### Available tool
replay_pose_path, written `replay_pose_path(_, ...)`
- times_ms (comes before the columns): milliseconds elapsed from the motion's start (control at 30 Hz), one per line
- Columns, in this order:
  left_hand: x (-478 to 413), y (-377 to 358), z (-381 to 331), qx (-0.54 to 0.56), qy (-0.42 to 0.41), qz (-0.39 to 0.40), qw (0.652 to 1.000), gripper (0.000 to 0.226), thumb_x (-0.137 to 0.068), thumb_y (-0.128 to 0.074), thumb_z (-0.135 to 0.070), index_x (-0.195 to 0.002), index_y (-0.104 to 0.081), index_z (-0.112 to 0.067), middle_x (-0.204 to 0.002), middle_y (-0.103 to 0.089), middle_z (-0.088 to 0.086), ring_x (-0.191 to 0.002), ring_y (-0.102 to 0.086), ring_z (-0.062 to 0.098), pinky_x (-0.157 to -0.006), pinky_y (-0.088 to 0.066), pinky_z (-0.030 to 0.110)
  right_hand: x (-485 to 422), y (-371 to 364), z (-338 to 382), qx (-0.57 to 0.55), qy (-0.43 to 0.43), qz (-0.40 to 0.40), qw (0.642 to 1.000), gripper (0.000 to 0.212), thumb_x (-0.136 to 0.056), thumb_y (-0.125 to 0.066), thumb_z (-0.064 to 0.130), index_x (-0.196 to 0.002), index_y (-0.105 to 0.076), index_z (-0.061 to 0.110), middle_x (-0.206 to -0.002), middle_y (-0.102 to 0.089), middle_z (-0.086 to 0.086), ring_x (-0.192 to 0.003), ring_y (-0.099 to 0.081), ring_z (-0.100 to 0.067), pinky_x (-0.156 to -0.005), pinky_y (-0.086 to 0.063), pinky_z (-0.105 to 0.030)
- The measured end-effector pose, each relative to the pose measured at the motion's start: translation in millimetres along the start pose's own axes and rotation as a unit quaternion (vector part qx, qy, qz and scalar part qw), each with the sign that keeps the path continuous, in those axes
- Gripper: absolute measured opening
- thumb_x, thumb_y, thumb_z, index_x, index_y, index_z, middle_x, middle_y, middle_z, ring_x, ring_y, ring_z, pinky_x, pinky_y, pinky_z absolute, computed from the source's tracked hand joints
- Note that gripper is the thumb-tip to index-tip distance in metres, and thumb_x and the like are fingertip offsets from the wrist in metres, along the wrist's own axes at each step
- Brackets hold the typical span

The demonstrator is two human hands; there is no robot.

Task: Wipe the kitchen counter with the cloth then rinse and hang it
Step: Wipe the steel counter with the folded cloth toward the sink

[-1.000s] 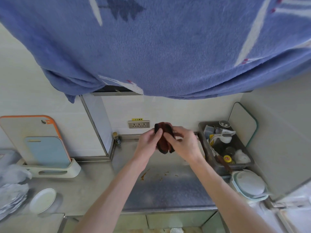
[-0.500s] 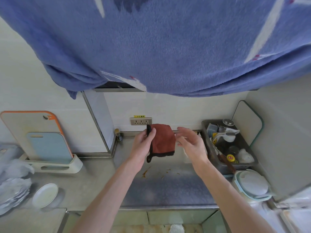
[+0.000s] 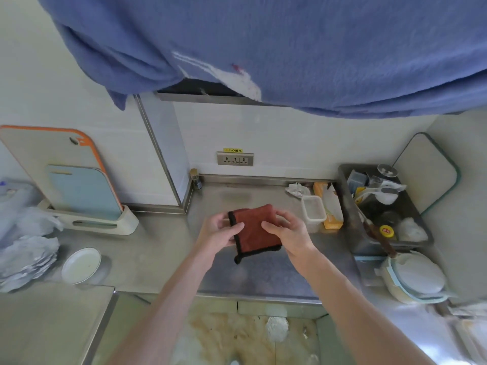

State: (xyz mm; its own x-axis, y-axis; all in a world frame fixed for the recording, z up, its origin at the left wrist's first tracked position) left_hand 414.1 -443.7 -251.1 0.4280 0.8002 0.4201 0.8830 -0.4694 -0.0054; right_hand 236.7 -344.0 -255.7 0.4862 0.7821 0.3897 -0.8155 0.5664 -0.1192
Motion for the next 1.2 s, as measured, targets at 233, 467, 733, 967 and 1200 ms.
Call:
replay_pose_path(233,-31.3,35.7,115.6,-0.031,0.097,-0.009,0.995,0.034,-0.084,-0.074,0.013,-0.100,-0.065,-0.016,-0.106,-0.072,0.017,-0.089,-0.072,0.028,-0.081,-0.061,0.048,-20.6,-16.4,-87.3,0.190,-0.027,-0.033,0.981,0.034,-0.092,-0.076,0.004,-0.125,-0.071,0.007,-0.113,-0.075,-0.006,-0.109,-0.072,-0.024,-0.089,-0.055,-0.027)
replay_pose_path(467,-38.8,65.6,180.6,-0.230,0.100,-0.011,0.968,0.041,-0.081,-0.076,0.000,-0.117,-0.064,-0.016,-0.107,-0.067,0.005,-0.102,-0.070,0.027,-0.084,-0.061,0.042,-22.5,-46.2,-166.1,0.359,-0.028,-0.006,0.933,0.036,-0.094,-0.073,0.017,-0.128,-0.061,0.021,-0.110,-0.065,0.004,-0.103,-0.066,-0.018,-0.085,-0.059,-0.032)
replay_pose_path(733,-58.1,91.5,215.9,-0.524,-0.085,-0.064,0.845,0.049,-0.081,-0.072,-0.008,-0.127,-0.063,-0.024,-0.126,-0.059,0.005,-0.116,-0.059,0.033,-0.092,-0.049,0.044,-12.5,-84.2,-238.9,0.584,0.218,0.008,0.782,0.040,-0.095,-0.065,0.017,-0.135,-0.059,0.015,-0.138,-0.059,-0.007,-0.126,-0.059,-0.029,-0.100,-0.055,-0.047)
replay_pose_path(967,-97.5,101.5,231.2,-0.698,-0.037,0.082,0.711,0.083,-0.093,-0.061,-0.054,-0.160,-0.015,-0.040,-0.173,-0.001,0.001,-0.154,-0.010,0.047,-0.112,-0.027,0.071,2.8,-114.0,-294.3,0.688,0.192,0.116,0.690,0.060,-0.109,-0.032,0.051,-0.164,-0.026,0.028,-0.171,-0.027,-0.003,-0.160,-0.018,-0.030,-0.125,-0.017,-0.050)
replay_pose_path(1200,-111.3,115.9,234.4,-0.700,-0.015,0.121,0.704,0.095,-0.095,-0.059,-0.055,-0.161,0.007,-0.038,-0.171,0.019,-0.005,-0.156,0.007,0.044,-0.114,-0.023,0.073,-58.1,-128.6,-278.3,0.677,0.133,0.075,0.720,0.067,-0.107,-0.022,0.064,-0.166,-0.014,0.034,-0.174,-0.009,0.001,-0.162,-0.002,-0.031,-0.131,-0.006,-0.049)
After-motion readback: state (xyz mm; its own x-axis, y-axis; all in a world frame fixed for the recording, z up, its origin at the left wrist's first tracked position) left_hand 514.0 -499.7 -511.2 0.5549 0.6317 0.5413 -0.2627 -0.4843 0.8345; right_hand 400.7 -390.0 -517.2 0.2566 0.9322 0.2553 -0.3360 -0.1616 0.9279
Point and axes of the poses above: each hand's wrist, its own x-axis away from the middle knuckle, its own y-axis out of the back of the hand, z = x × y, the point moved 7 cm from there along -x, towards the middle knuckle
